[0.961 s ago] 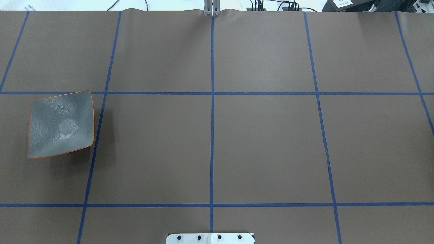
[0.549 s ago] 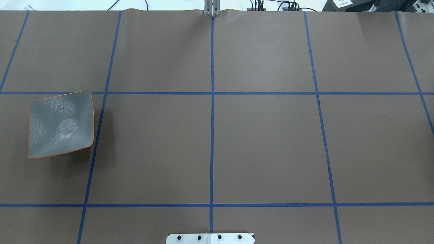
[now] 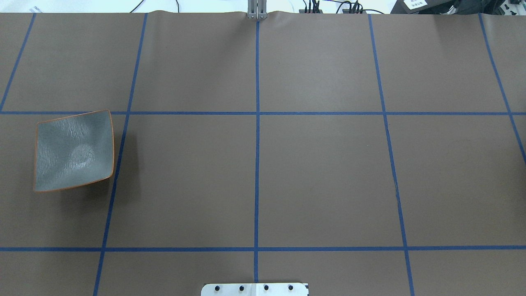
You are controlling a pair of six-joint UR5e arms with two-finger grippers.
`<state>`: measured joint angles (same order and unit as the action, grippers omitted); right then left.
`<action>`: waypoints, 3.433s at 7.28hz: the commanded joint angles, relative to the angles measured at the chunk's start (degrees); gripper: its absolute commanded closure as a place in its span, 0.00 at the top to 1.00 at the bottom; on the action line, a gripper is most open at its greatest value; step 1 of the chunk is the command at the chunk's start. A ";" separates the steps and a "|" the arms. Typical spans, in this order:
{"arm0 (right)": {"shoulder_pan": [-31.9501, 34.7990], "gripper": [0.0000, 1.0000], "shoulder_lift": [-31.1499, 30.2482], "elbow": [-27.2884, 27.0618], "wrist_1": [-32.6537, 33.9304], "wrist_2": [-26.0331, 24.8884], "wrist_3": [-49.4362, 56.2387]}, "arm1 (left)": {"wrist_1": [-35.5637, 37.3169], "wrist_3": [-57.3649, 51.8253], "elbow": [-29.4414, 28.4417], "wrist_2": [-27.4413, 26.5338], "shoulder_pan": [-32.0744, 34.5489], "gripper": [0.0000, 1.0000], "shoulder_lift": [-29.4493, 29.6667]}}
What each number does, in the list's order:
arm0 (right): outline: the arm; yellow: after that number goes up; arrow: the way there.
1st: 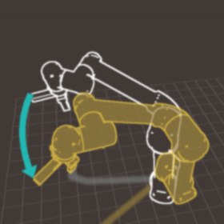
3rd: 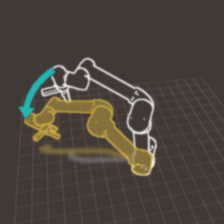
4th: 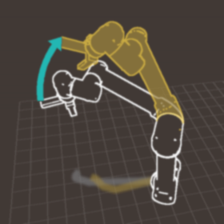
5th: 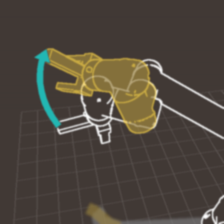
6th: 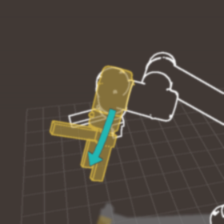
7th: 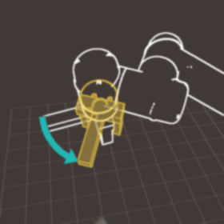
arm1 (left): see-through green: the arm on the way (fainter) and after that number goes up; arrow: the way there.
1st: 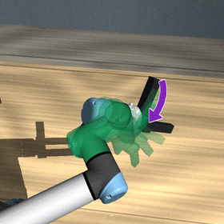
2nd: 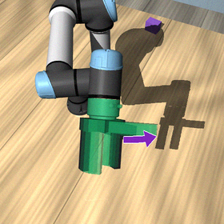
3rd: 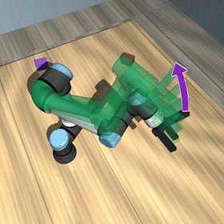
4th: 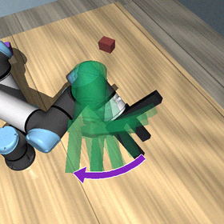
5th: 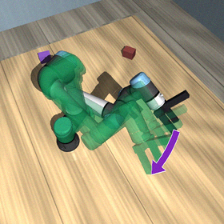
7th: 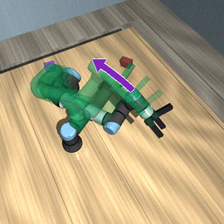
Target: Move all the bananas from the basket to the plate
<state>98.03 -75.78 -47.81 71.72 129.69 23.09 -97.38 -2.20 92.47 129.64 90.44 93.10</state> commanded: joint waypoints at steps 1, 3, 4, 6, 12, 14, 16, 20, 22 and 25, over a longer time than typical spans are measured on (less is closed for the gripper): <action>-1.08 0.99 0.19 0.63 -2.56 -0.76 -2.61 | 0.00 0.00 0.51 0.00 0.00 1.00 -0.02; -1.17 0.99 -0.51 0.44 -2.55 -0.76 -2.78 | 0.00 0.00 0.87 0.00 0.00 1.00 -0.02; -1.17 0.98 -0.77 0.44 -2.55 -0.67 -2.78 | 0.09 0.00 0.87 0.00 0.00 1.00 -0.11; -1.17 0.91 -0.86 0.26 -2.29 -0.67 -2.78 | 0.09 0.00 0.87 0.00 0.00 1.00 -0.11; -1.09 0.73 -2.53 -0.62 -2.20 -0.23 -2.78 | 0.09 0.00 1.13 0.00 0.00 1.00 -0.11; -1.09 0.62 -2.62 -1.32 -2.11 -0.14 -3.05 | 0.18 0.09 1.05 0.00 0.00 1.00 -0.11; -1.09 0.00 -2.62 -5.25 3.13 -0.06 -3.75 | 0.18 0.44 0.96 0.00 0.00 1.00 -0.11; -1.09 0.00 -2.18 -10.54 9.49 -0.14 -3.75 | 0.27 0.79 0.70 0.00 0.00 1.00 0.07; -1.09 0.00 -2.00 -15.52 13.49 -0.41 -3.05 | 0.26 0.79 0.78 0.09 0.00 1.00 0.07; -0.47 0.00 4.38 -27.23 32.63 -0.15 -2.78 | 0.35 0.88 0.96 0.09 0.00 1.00 0.15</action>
<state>97.46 -74.88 -71.16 96.88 129.30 20.25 -97.06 -1.35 93.37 129.70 90.44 93.20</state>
